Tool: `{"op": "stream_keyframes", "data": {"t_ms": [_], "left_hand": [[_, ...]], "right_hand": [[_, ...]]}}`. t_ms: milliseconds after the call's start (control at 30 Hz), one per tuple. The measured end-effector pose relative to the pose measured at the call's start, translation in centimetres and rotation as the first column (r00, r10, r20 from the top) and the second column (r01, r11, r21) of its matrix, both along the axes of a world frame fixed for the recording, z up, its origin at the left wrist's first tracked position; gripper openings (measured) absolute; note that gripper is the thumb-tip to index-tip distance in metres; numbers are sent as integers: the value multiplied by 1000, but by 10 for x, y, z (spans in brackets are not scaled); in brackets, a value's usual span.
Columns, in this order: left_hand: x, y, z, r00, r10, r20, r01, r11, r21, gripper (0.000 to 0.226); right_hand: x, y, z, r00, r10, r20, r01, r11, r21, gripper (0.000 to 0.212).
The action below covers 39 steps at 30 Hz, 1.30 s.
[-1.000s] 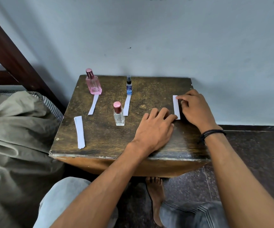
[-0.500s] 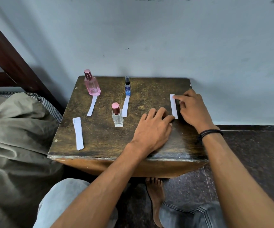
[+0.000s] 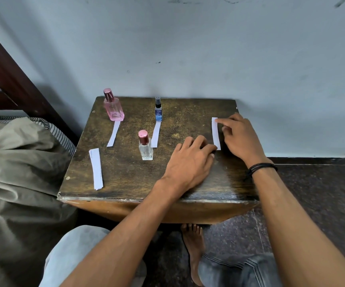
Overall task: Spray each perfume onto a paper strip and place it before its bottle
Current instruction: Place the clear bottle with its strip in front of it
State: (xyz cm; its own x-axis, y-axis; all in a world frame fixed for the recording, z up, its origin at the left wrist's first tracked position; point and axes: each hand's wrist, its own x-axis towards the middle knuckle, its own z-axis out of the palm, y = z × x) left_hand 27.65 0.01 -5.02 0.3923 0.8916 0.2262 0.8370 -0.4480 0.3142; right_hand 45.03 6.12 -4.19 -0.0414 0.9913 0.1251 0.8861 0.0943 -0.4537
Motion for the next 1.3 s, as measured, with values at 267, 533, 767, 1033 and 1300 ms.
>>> {"op": "stream_keyframes", "data": {"t_ms": [267, 533, 767, 1033, 1300], "left_hand": [[-1, 0, 2, 1000, -7, 6, 8, 1000, -11, 35], [-3, 0, 4, 999, -6, 50, 7, 999, -35, 32], [-9, -10, 13, 991, -11, 134, 15, 999, -33, 24], [-57, -40, 27, 987, -117, 109, 137, 971, -197, 21], [-133, -32, 48, 987, 25, 157, 59, 859, -509, 26]], "right_hand": [[1, 1, 1, 997, 1, -73, -1, 1000, 6, 34], [-1, 1, 6, 972, -64, -228, 69, 998, 13, 27], [-10, -4, 14, 948, -81, -309, 115, 989, 93, 18], [-51, -26, 18, 930, 182, -319, -177, 983, 47, 14], [-96, -41, 14, 876, 353, -328, -391, 918, -57, 29]]}}
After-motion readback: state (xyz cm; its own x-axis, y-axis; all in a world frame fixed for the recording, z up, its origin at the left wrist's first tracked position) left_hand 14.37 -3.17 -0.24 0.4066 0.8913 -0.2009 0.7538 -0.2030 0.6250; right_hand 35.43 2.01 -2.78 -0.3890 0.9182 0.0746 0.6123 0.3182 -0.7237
